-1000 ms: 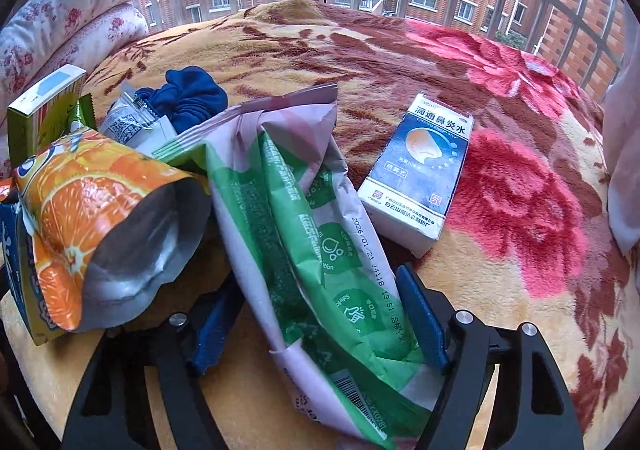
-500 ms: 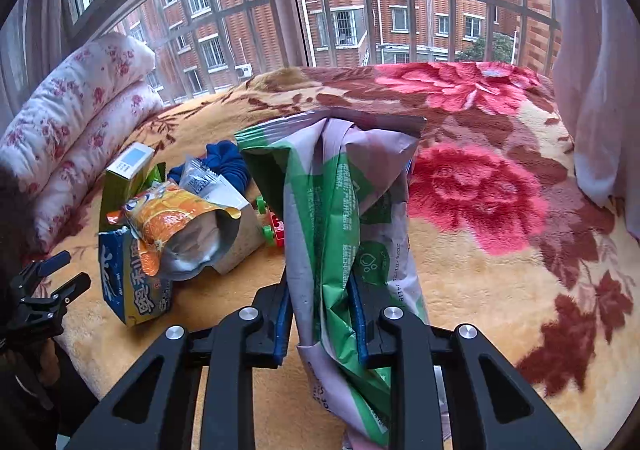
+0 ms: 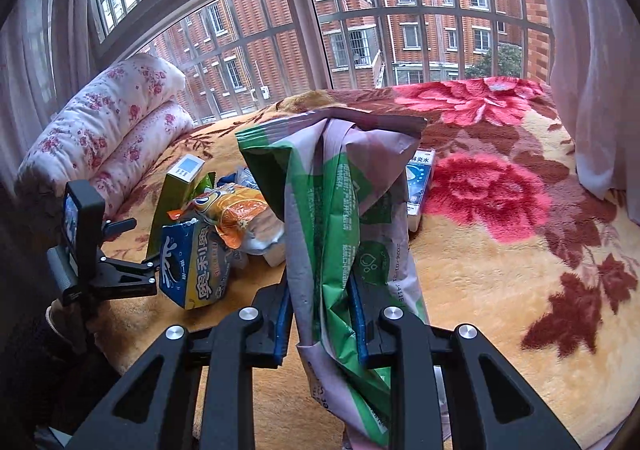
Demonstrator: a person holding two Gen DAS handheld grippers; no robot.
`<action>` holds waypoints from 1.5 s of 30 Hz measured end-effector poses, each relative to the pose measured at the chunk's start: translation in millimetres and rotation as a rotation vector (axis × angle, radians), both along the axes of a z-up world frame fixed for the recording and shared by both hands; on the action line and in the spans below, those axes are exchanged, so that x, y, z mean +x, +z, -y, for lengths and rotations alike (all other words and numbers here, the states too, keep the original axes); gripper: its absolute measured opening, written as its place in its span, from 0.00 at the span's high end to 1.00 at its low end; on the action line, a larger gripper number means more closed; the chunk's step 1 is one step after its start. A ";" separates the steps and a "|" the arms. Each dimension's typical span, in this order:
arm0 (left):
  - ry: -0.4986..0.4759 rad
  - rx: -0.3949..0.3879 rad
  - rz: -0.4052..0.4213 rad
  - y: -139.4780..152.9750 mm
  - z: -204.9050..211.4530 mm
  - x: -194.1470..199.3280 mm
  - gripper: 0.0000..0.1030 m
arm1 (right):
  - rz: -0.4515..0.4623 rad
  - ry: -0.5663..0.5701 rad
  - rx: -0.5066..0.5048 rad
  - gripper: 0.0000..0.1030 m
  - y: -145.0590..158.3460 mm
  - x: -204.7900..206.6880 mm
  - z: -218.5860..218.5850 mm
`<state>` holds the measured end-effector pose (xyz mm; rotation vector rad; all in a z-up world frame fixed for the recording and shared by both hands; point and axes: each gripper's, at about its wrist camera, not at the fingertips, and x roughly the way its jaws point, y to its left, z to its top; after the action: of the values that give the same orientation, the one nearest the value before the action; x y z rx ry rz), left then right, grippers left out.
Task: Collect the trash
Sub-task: 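Grasp the green snack box with the left gripper while the right holds the bag, then lower both grippers over the orange bucket and release the box and bag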
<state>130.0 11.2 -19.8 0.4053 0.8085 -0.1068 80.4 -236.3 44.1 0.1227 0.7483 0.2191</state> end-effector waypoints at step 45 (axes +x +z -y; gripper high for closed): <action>-0.112 -0.315 -0.004 36.7 -8.2 -233.3 0.73 | -0.050 0.238 0.052 0.76 -10.8 -187.5 -86.3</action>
<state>-103.3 19.4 17.0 0.1525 0.7572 -0.3350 -107.1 -149.9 33.2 0.0882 0.8074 0.4630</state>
